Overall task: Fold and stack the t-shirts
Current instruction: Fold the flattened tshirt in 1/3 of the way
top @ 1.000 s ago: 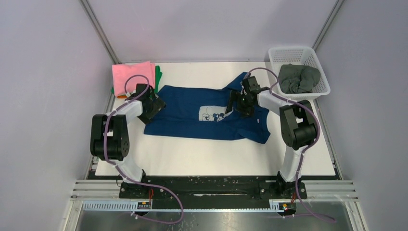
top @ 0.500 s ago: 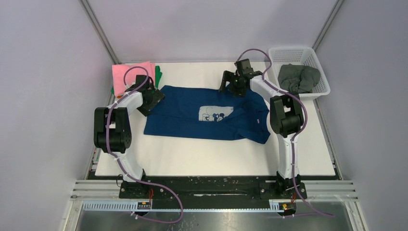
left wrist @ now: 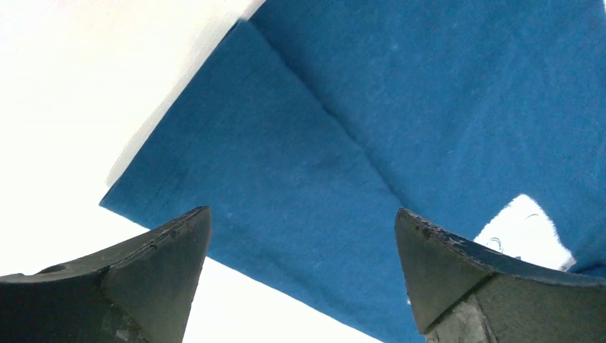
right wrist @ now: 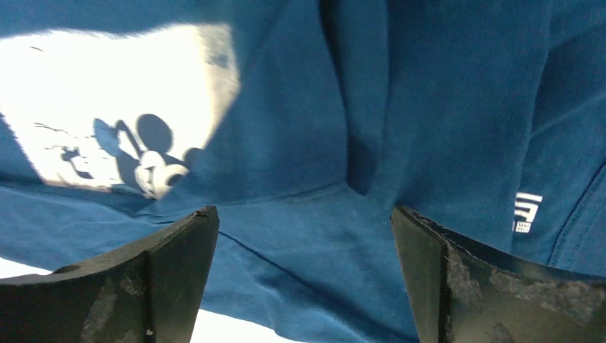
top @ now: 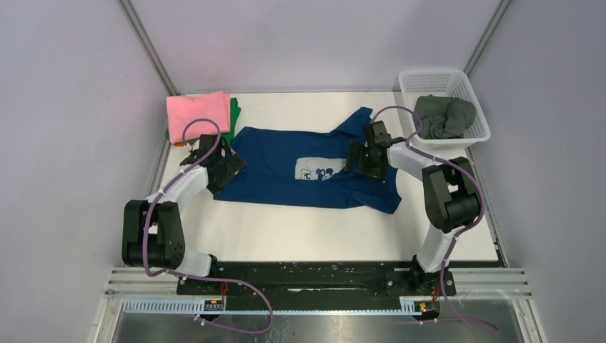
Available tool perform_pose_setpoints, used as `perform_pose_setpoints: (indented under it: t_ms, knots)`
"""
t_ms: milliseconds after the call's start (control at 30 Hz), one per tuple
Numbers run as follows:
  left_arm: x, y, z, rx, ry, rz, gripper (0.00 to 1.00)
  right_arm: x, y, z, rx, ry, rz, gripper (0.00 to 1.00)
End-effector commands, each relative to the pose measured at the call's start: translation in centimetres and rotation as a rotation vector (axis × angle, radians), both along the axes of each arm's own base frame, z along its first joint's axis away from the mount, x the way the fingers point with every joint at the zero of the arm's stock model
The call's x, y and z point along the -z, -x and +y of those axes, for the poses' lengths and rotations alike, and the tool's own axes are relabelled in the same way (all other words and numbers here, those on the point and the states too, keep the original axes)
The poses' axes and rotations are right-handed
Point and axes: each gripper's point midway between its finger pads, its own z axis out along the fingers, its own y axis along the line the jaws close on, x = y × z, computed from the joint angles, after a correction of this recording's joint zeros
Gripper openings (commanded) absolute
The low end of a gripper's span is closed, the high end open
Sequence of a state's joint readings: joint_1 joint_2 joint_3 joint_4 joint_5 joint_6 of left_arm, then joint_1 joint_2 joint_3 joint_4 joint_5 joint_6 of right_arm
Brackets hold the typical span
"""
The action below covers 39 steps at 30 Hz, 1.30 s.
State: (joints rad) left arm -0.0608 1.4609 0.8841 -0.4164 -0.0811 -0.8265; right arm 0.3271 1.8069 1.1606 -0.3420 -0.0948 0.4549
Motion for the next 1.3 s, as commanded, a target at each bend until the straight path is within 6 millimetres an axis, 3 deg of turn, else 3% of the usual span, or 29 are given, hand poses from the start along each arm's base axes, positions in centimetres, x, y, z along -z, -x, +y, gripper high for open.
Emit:
perform_pose_setpoints:
  t_ms: [0,133,433,733,933,1267]
  knots:
    - [-0.9,0.7,0.4,0.003,-0.020,-0.050,0.99,0.6,-0.3,-0.2,0.053,0.015,-0.019,0.97]
    - [-0.8,1.0,0.4,0.005,-0.024,-0.047,0.99,1.2,-1.6,0.1,0.071,0.018,-0.013,0.84]
    - [-0.4,1.1,0.3,0.011,-0.023,-0.033,0.99,0.8,-3.1,-0.6,0.155,0.053,-0.040,0.75]
    - [0.0,1.2,0.5,0.007,-0.028,-0.021,0.99,-0.9,-2.2,-1.0,0.156,0.068,-0.048,0.74]
    - [0.2,1.2,0.4,0.010,-0.029,-0.017,0.99,-1.2,-2.4,-0.1,0.141,0.047,-0.051,0.65]
    - [0.2,1.2,0.6,0.007,-0.037,-0.015,0.99,-1.8,-2.9,-0.4,0.143,0.107,-0.059,0.58]
